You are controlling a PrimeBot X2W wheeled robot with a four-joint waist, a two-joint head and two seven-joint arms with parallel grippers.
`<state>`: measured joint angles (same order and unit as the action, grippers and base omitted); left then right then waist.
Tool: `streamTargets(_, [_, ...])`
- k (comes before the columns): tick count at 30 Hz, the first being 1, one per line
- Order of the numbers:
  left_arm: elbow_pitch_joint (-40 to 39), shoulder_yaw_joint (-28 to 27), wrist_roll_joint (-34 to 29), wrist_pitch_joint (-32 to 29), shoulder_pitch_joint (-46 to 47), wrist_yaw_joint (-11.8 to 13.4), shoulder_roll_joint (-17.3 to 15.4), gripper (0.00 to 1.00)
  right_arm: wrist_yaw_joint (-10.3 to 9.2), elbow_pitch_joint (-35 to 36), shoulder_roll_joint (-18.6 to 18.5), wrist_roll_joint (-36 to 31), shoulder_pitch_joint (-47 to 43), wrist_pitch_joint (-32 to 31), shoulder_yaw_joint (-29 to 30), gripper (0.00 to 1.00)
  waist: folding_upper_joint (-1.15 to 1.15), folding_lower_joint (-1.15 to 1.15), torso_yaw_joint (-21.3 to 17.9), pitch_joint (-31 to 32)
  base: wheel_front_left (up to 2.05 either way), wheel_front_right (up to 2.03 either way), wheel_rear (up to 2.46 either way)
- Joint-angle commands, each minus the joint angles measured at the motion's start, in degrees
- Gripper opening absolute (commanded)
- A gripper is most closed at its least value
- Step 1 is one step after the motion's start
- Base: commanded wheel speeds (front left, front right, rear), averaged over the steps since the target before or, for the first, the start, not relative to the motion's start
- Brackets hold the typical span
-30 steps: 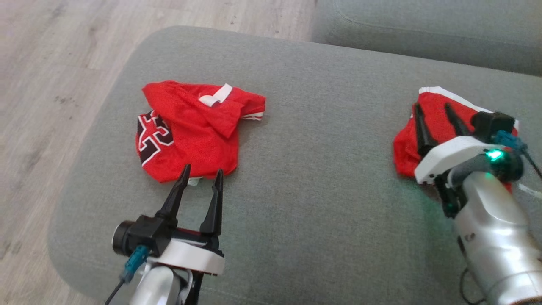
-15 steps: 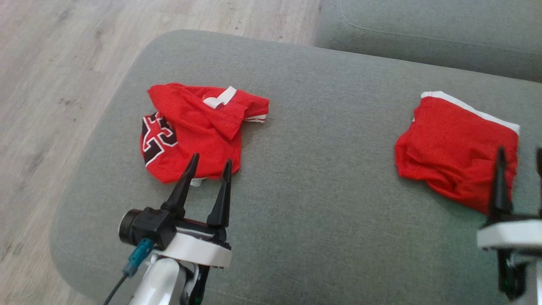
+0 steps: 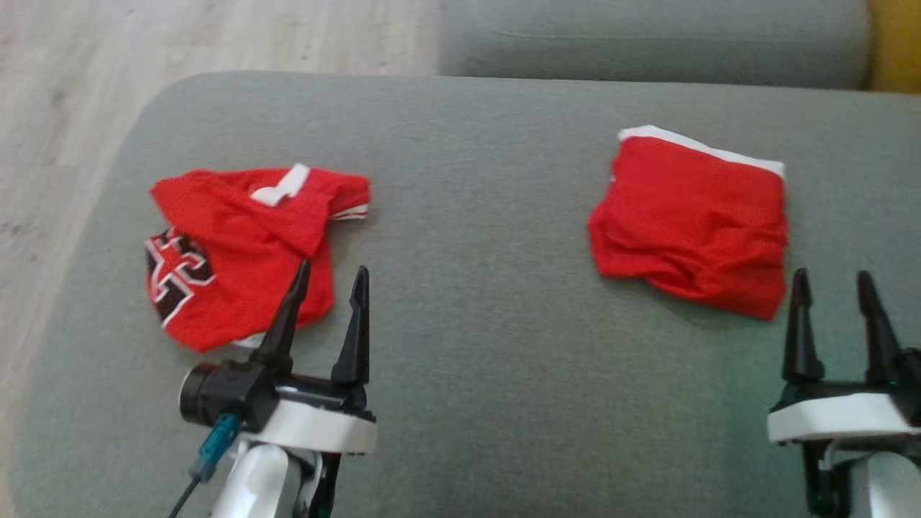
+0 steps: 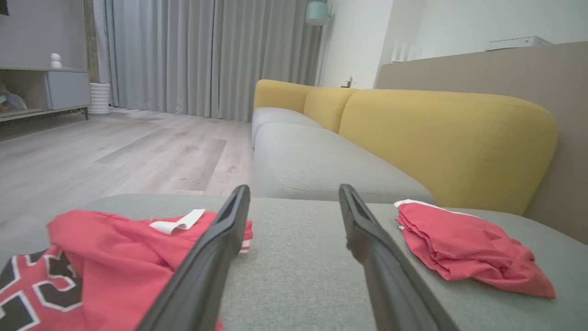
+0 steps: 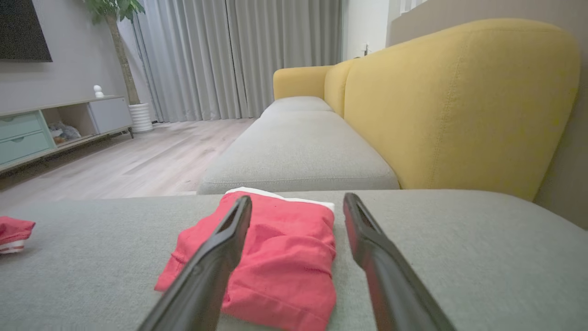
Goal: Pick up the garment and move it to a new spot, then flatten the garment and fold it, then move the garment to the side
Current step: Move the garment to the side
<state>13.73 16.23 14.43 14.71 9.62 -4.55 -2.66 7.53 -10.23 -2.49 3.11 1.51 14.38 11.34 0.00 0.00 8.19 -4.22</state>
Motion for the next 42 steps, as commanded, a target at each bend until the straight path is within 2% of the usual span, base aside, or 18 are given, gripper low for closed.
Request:
streamTargets(1, [-2.4,-2.8,-0.8,0.3,0.0,0.1,-0.2,1.00,-0.04,0.8,-0.4,0.8,0.9,0.6,-2.8,1.00,0.00,0.00,-3.3,-0.7,0.00,0.00,0.00])
streamTargets(10, [-3.2,-3.8,-1.3,0.3,-1.1,0.0,-0.2,1.00,-0.04,-1.4,-0.4,1.3,2.9,0.6,-4.3,1.00,0.00,0.00,-6.0,-1.1,0.00,0.00,0.00])
streamTargets(11, [-3.3,-3.5,-1.3,0.3,-0.8,-0.1,-0.2,1.00,-0.04,-1.8,-0.4,1.1,3.9,0.6,-4.2,0.96,0.00,0.00,-5.8,-1.5,0.00,0.00,0.00])
streamTargets(12, [-3.3,-3.4,-1.3,0.3,-0.5,-0.1,-0.2,1.00,-0.04,-2.2,-0.4,0.8,4.6,0.6,-4.3,0.36,0.00,0.00,-5.6,-1.8,0.00,0.00,0.00])
streamTargets(13, [-3.4,-3.1,-1.3,0.3,-0.1,-0.2,-0.2,1.00,-0.04,-2.6,-0.4,0.5,5.4,0.6,-4.3,0.00,0.00,0.00,-5.2,-2.3,0.00,0.00,0.00])
streamTargets(17, [-3.8,-2.1,-1.1,0.3,1.3,-0.3,-0.2,1.00,-0.04,-4.9,-0.6,-1.0,10.1,-0.1,-4.2,0.00,0.00,0.00,-3.2,-4.9,0.00,0.00,0.00])
streamTargets(22, [-4.1,-0.9,-0.7,0.3,3.4,-0.2,-0.2,1.00,-0.04,-9.5,-2.9,-1.6,18.3,-3.0,-4.6,0.00,0.00,0.00,-0.6,-9.1,0.00,0.00,0.00])
streamTargets(28, [-4.3,0.5,0.0,0.3,5.4,0.0,-0.2,1.00,-0.04,-20.7,-6.2,-1.3,28.7,-5.9,-3.8,0.00,0.00,0.00,2.0,-12.9,0.00,0.00,0.00])
streamTargets(36, [-4.3,2.2,1.0,0.3,7.2,0.5,-0.2,1.00,-0.04,-38.1,-8.2,-3.3,36.4,-6.1,-1.9,0.00,0.00,0.00,5.3,-15.4,0.00,0.00,0.00])
streamTargets(42, [-3.7,2.4,1.1,0.3,7.1,0.7,-0.2,1.00,-0.04,-40.6,-6.8,-4.5,40.2,-0.5,-4.8,0.00,0.00,0.00,5.8,-14.7,0.00,0.00,0.00])
